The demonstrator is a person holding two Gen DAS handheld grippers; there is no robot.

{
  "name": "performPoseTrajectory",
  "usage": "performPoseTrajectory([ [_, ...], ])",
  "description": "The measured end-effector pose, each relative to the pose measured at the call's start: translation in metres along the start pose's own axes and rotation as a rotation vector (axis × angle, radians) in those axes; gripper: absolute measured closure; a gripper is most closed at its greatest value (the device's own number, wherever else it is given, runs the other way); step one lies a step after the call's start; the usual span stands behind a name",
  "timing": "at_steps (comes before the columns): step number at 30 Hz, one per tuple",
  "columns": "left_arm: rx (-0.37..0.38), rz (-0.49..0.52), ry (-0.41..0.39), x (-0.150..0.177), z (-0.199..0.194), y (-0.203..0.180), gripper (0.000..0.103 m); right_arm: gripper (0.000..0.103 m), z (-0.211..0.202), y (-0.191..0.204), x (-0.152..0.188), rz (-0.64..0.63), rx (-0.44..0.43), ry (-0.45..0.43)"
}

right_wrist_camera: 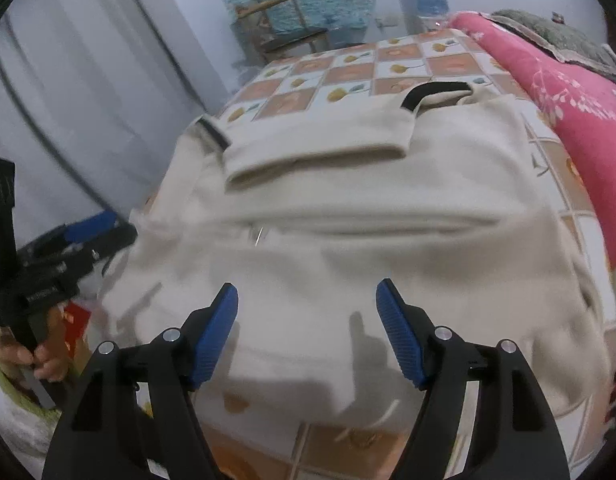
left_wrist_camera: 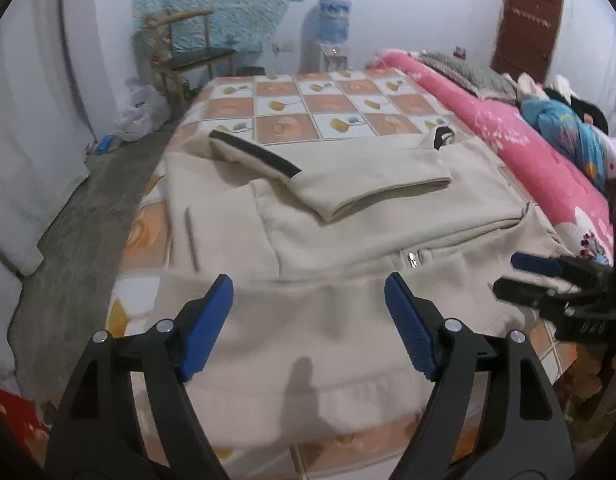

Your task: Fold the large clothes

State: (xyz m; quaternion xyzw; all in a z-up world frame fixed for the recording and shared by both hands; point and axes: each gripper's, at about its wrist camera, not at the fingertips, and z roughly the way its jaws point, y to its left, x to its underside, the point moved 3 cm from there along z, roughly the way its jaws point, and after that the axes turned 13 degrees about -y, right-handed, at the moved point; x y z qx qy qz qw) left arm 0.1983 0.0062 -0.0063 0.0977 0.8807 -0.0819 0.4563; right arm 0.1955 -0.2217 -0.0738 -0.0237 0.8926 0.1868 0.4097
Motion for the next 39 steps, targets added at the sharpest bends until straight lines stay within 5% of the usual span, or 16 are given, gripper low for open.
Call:
performPoseTrajectory([
  [6,-0.005,-0.065,-0.065,0.029,-0.027,0.008,0.028,0.033,0.007,0.004,0.023,-0.112,0.071,0.017],
  [13,-0.069,-0.087,-0.072,0.052,-0.038,0.03,0.029,0.03,0.013,0.0,0.031,-0.13,0.056,0.003],
  [17,-0.106,-0.118,-0.075,0.054,-0.037,0.05,0.038,0.03,0.012,0.0,0.031,-0.139,0.048,-0.006],
  [25,-0.117,-0.197,-0.079,0.039,0.0,0.089,0.043,0.029,0.014,0.0,0.03,-0.141,0.044,-0.007],
  [31,-0.069,-0.278,-0.01,0.026,0.051,0.117,0.044,0.029,0.015,0.001,0.03,-0.15,0.051,-0.006],
  [35,-0.016,-0.288,-0.012,0.027,0.058,0.115,0.065,0.029,0.016,0.002,0.03,-0.148,0.057,-0.007],
  [39,-0.023,-0.159,-0.074,0.025,0.037,0.099,0.08,0.029,0.016,0.002,0.03,-0.149,0.06,-0.008],
])
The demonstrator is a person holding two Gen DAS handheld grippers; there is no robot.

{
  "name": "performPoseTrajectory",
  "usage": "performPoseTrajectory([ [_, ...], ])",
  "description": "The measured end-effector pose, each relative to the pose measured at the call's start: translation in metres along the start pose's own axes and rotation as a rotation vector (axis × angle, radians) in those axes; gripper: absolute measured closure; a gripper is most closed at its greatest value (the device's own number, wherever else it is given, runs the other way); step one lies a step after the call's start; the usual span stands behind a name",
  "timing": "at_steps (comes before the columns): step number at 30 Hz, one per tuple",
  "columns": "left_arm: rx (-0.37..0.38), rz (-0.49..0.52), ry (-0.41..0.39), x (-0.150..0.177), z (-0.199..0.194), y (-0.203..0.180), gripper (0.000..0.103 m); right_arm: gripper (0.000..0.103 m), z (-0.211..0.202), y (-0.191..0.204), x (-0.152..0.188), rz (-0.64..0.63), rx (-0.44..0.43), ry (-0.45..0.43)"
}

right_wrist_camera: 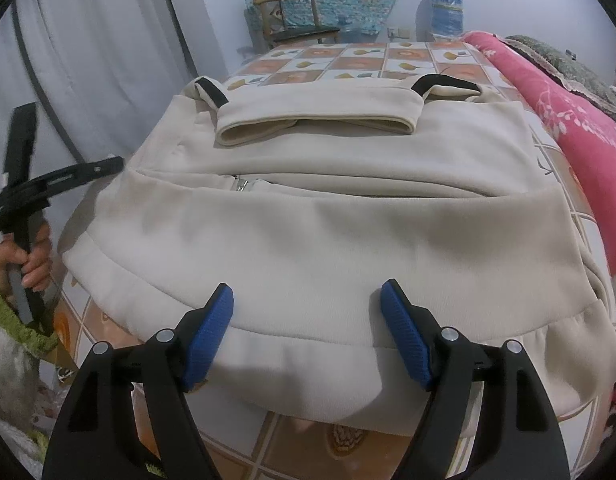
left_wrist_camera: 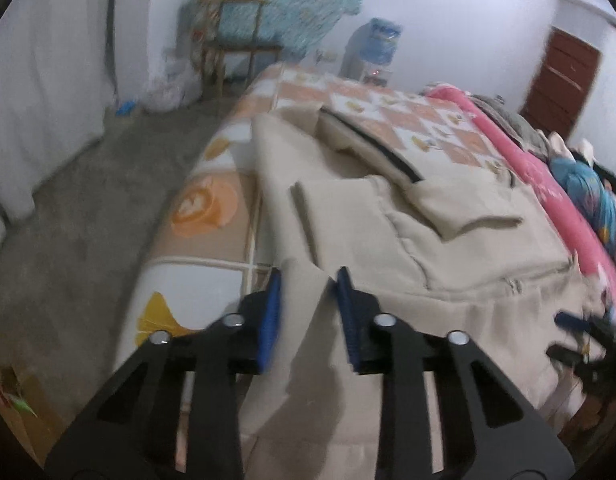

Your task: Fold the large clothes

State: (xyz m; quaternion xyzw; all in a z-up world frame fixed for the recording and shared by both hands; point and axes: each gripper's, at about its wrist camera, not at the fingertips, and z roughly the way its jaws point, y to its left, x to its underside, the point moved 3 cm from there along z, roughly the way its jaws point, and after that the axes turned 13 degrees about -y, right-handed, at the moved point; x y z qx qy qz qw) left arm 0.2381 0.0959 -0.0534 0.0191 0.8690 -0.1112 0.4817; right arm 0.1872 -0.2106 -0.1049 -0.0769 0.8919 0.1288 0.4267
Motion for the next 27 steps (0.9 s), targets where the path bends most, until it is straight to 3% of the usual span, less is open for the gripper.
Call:
performPoseTrajectory([
  [4,0.092,0.081,-0.06,0.001,-0.033,-0.02,0.08,0.029,0.0,0.0,0.0,0.002,0.005,-0.001],
  [8,0.134,0.092,-0.029,0.009,-0.035,-0.024,0.075,0.029,0.001,0.0,0.0,0.004,0.008,-0.005],
  [16,-0.028,0.1,0.022,0.016,-0.011,-0.013,0.075,0.028,0.001,0.0,-0.001,0.011,0.007,-0.004],
  [18,-0.077,0.125,0.034,0.019,-0.008,-0.017,0.082,0.028,-0.001,-0.002,-0.001,0.024,0.002,-0.003],
  [23,-0.253,0.32,0.035,0.03,-0.007,-0.043,0.084,0.028,-0.021,-0.02,-0.004,0.074,0.003,-0.043],
  [27,-0.331,0.411,0.037,0.039,-0.004,-0.056,0.084,0.029,-0.049,-0.058,-0.013,0.139,0.063,-0.113],
])
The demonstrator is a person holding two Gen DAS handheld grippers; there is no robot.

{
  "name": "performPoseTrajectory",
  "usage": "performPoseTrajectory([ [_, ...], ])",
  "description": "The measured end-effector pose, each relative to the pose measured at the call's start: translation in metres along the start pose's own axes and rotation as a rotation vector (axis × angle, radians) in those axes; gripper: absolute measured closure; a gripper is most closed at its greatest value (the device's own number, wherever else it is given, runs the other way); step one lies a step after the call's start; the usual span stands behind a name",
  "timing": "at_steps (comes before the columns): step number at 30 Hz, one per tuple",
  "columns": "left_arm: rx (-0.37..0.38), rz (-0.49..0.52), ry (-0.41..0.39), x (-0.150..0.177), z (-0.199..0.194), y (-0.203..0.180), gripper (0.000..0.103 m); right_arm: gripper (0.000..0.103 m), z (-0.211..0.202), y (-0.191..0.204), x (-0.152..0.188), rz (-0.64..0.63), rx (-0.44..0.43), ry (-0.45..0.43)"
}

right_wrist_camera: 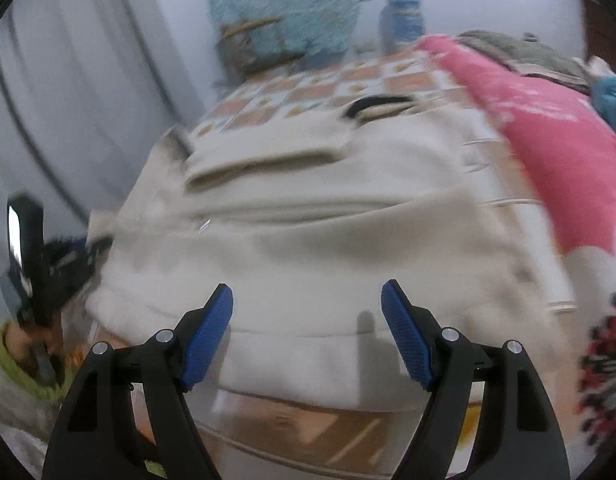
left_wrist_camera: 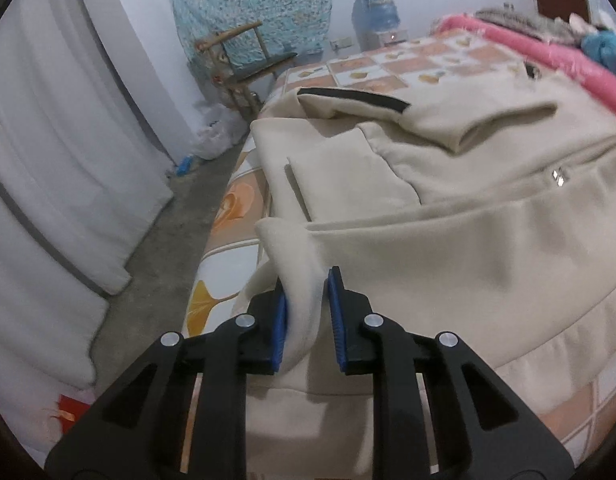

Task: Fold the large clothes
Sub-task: 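Pinch the jacket edge with both grippers side by side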

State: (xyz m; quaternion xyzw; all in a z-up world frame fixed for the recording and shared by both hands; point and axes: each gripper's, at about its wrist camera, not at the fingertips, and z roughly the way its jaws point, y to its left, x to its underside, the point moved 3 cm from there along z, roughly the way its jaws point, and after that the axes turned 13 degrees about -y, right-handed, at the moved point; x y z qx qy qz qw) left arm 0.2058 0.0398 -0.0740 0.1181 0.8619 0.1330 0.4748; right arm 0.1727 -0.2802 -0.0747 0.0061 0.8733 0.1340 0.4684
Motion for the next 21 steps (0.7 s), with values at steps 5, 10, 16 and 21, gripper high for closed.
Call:
performPoseTrajectory([
  [5,-0.006,-0.03,0.018,-0.002,0.004,0.004,0.084,0.039,-0.009,-0.046,-0.024,0.036,0.102,-0.044],
  [10,-0.005,-0.043,0.025,-0.002,0.006,0.003,0.084,0.046,0.011,-0.064,-0.043,0.037,0.108,-0.046],
  [16,-0.005,-0.046,0.025,-0.002,0.006,0.002,0.084,0.052,0.044,-0.075,-0.043,0.046,0.107,0.011],
  [21,0.001,-0.057,0.027,-0.002,0.006,0.001,0.084,0.052,0.039,-0.077,-0.032,0.066,0.082,0.044],
])
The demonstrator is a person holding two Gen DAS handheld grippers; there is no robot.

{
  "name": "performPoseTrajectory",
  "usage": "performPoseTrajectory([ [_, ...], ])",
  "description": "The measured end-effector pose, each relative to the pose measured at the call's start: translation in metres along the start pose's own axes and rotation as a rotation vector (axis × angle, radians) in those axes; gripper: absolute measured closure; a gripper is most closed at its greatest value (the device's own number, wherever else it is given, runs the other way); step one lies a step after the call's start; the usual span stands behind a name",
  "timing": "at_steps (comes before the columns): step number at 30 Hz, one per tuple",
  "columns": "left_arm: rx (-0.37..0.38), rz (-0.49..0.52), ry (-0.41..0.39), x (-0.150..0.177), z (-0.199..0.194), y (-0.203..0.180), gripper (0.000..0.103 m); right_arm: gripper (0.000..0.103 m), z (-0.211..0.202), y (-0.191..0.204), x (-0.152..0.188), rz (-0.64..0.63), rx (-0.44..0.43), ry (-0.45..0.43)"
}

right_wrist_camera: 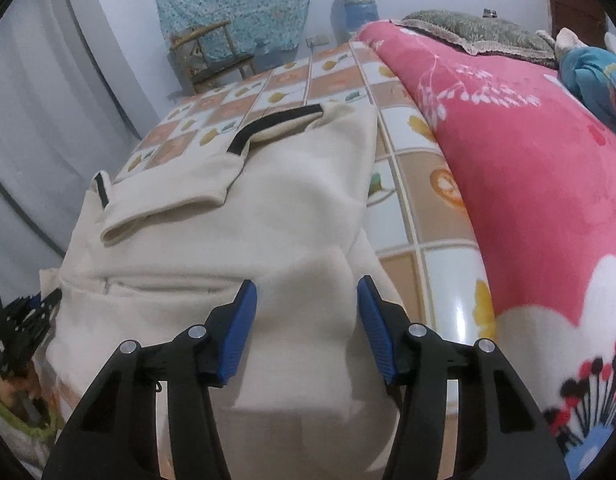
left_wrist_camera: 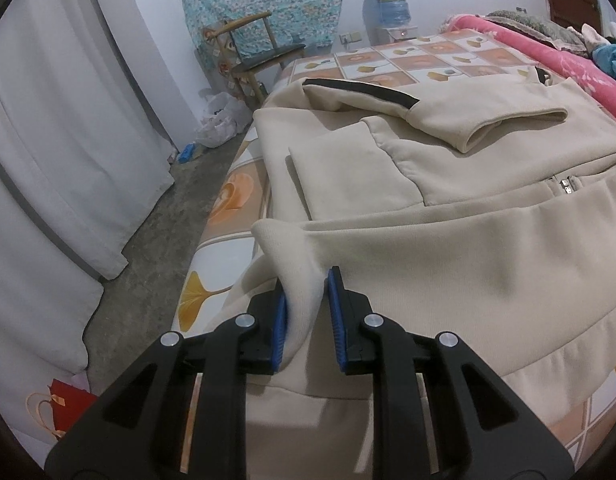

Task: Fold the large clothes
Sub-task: 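Pinch the jacket edge with both grippers side by side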

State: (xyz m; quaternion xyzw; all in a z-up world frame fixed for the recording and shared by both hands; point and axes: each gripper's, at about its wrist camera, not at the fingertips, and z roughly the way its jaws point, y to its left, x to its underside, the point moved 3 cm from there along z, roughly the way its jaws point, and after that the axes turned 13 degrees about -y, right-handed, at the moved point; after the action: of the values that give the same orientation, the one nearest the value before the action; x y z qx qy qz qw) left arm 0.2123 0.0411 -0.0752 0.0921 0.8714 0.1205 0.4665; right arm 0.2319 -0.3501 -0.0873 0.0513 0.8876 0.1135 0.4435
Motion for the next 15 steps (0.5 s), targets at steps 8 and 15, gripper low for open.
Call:
performPoseTrajectory([
  [8,-0.01,-0.001,0.004,-0.001,0.001,0.0,0.084,0.067,0.001,0.003,0.004,-0.094,0.048,0.03],
  [15,-0.011,-0.013,0.013,-0.001,0.002,0.001,0.084,0.079,0.004,0.008,0.007,-0.194,0.13,0.029],
])
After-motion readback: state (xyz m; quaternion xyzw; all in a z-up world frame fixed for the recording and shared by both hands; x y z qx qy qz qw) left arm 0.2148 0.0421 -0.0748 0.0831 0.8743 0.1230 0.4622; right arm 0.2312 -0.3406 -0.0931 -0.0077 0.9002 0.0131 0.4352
